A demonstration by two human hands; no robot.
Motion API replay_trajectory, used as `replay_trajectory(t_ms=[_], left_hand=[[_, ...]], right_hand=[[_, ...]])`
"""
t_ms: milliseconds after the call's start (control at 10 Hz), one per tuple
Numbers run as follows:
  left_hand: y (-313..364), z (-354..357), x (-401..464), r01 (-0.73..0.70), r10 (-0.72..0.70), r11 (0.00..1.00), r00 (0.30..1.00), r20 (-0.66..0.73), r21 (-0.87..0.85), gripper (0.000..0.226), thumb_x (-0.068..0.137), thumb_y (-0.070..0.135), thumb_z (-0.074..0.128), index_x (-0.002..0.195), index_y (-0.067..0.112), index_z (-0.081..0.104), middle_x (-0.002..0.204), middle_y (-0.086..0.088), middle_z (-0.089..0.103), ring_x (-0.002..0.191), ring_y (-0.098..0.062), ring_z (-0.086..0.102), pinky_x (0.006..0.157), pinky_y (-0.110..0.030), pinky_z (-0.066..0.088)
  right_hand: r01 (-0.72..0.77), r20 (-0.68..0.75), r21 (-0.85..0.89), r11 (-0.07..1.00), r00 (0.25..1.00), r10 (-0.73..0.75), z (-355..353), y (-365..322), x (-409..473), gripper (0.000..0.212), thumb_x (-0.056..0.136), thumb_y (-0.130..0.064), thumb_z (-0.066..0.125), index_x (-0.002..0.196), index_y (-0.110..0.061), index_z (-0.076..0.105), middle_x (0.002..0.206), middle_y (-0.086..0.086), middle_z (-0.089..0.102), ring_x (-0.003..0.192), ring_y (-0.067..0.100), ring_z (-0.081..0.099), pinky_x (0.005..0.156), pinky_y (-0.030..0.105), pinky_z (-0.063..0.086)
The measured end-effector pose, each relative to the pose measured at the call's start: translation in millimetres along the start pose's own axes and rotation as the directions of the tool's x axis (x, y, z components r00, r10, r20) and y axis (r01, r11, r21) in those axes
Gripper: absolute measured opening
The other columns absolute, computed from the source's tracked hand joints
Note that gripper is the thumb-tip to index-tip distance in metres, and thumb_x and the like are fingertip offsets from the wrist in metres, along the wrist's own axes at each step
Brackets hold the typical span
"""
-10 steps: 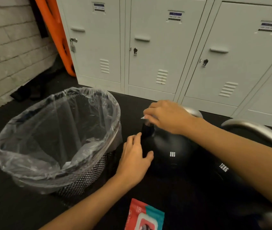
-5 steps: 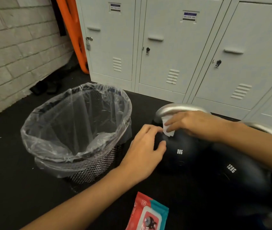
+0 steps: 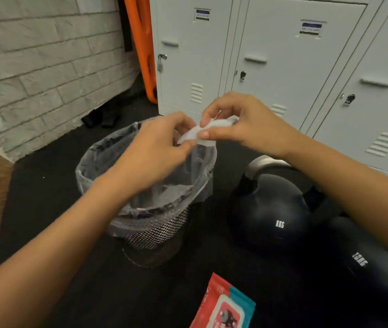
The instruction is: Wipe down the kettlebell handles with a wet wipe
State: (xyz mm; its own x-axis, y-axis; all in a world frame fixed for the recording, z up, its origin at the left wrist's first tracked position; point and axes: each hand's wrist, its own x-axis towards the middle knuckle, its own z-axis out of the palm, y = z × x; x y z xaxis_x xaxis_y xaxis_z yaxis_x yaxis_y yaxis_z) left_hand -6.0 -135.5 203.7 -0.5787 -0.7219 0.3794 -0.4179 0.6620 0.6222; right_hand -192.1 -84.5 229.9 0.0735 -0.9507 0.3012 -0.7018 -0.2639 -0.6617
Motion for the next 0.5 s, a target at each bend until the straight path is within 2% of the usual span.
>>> replay_trajectory(t_ms=[100,200,300,400,500], left_hand=[[-26.7,-16.0,-7.5,0.087,-0.113,0.984,0.979,0.17,0.153,0.017,0.088,0.024,0.066,0.105,0.021,0.065,0.085,0.012,0.064,0.074,-0.001,0.059,0.072,-0.023,0.049],[-46.7,-19.5,-12.2,0.103,-0.255,0.928,0.877,0.408,0.359,0.02,0.087,0.031,0.068,0.104,0.021,0.065,0.088,0.011,0.065,0.078,-0.001,0.057,0.069,-0.02,0.044],[-55.9,-12.7,-14.4,0.091,-0.383,0.872,0.738,0.556,0.481,0.021,0.087,0.027,0.068,0.106,0.021,0.066,0.092,0.011,0.067,0.081,-0.006,0.06,0.073,-0.022,0.043],[-59.7,-7.4,-11.2,0.064,-0.427,0.834,0.705,0.566,0.548,0.024,0.087,0.026,0.068,0.11,0.022,0.063,0.1,0.008,0.067,0.087,-0.011,0.06,0.075,-0.023,0.043],[-60.2,-7.6,-3.9,0.081,-0.402,0.847,0.744,0.534,0.525,0.019,0.087,0.025,0.068,0.105,0.022,0.063,0.098,0.007,0.066,0.089,-0.013,0.062,0.078,-0.029,0.049]], right_hand=[[-0.008,0.151,-0.029,1.0,0.989,0.012,28.1,4.2,18.1,0.014,0.085,-0.024,0.075,0.099,-0.026,0.076,0.095,-0.009,0.061,0.088,0.004,0.057,0.078,0.019,0.045],[0.007,0.375,-0.151,0.989,0.926,0.051,59.4,9.8,28.3,0.017,0.087,-0.023,0.072,0.103,-0.027,0.075,0.092,-0.013,0.066,0.083,0.0,0.058,0.073,0.014,0.044],[0.071,0.525,-0.329,0.942,0.842,0.121,83.2,16.0,34.9,0.018,0.087,-0.027,0.071,0.104,-0.027,0.073,0.089,-0.005,0.069,0.074,0.005,0.059,0.064,0.015,0.043],[0.055,0.574,-0.375,0.925,0.798,0.185,87.5,15.3,39.6,0.016,0.089,-0.029,0.069,0.104,-0.023,0.073,0.082,-0.009,0.067,0.061,-0.006,0.057,0.055,0.006,0.038],[0.039,0.51,-0.348,0.937,0.846,0.154,79.1,13.5,42.6,0.012,0.089,-0.029,0.07,0.098,-0.023,0.075,0.083,-0.011,0.069,0.074,-0.003,0.062,0.064,0.01,0.043]])
